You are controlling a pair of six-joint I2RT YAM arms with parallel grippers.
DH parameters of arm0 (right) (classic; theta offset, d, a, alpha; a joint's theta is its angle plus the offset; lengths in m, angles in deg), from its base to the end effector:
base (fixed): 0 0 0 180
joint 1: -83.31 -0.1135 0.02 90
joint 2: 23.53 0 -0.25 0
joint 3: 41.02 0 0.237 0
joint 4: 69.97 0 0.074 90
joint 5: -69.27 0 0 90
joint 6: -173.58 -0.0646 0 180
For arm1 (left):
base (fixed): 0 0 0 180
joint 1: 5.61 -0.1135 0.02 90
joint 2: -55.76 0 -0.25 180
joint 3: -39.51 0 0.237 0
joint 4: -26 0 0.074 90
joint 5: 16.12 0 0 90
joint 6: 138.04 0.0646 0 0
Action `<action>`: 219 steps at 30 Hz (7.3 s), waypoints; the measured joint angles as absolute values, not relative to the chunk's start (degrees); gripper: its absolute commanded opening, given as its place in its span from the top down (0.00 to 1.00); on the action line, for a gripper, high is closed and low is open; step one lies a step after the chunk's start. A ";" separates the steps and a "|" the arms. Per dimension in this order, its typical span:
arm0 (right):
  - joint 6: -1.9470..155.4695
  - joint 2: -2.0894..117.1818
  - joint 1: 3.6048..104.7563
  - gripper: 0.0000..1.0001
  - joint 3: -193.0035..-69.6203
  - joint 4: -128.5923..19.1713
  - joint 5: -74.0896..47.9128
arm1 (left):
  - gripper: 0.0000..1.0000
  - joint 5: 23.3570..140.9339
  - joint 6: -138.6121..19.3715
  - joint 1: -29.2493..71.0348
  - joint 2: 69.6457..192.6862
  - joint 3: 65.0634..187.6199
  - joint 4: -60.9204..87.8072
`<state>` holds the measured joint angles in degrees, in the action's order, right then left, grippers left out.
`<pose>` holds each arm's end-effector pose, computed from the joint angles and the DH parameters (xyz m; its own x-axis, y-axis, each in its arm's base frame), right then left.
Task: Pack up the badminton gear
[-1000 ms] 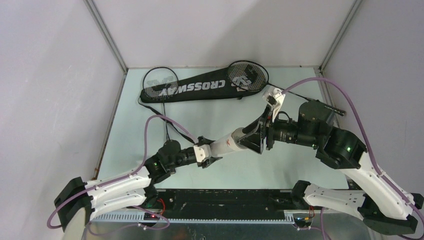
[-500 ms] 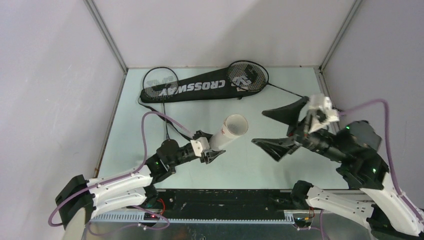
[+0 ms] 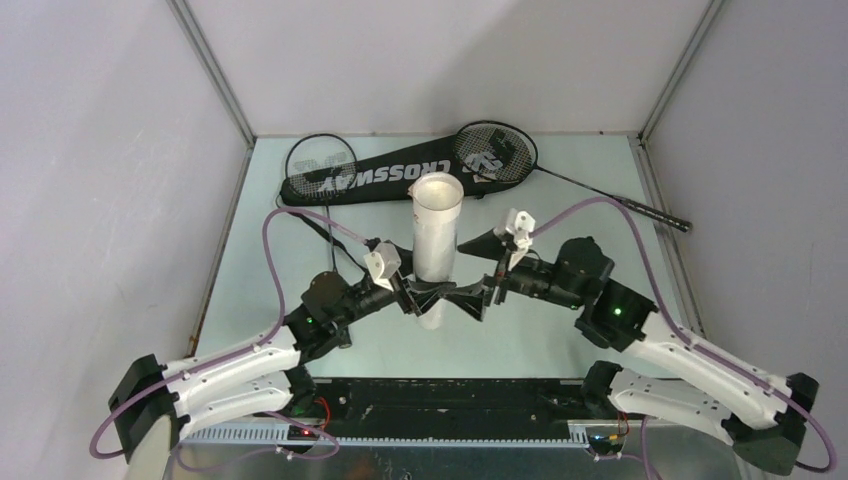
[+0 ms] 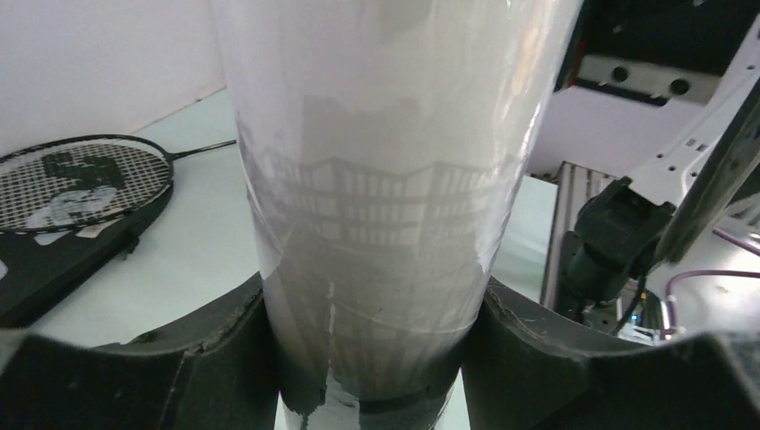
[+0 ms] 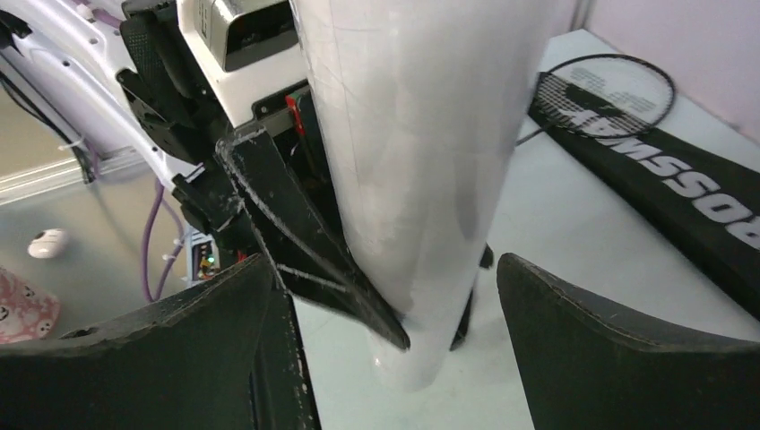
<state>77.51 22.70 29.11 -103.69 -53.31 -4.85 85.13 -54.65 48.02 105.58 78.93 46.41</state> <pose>0.1088 0.1811 0.3606 -0.1017 0.0329 -0.9943 -0.9347 0.3391 0.1068 0.1245 -0.1903 0.2856 -0.0016 -0.1882 -0.9821 0.9095 0.4080 -0.0797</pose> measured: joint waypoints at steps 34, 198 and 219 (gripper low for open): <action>62.63 35.32 61.57 0.59 -106.53 -25.09 -19.89 | 0.00 54.97 -75.11 27.58 112.56 92.00 16.42; 62.21 61.19 42.23 1.00 -154.96 -43.12 -33.05 | 0.00 60.96 -47.88 38.18 120.27 112.72 12.64; 66.80 59.16 44.28 0.20 -157.87 -30.47 -28.65 | 1.00 40.78 -52.29 45.11 134.57 126.97 8.20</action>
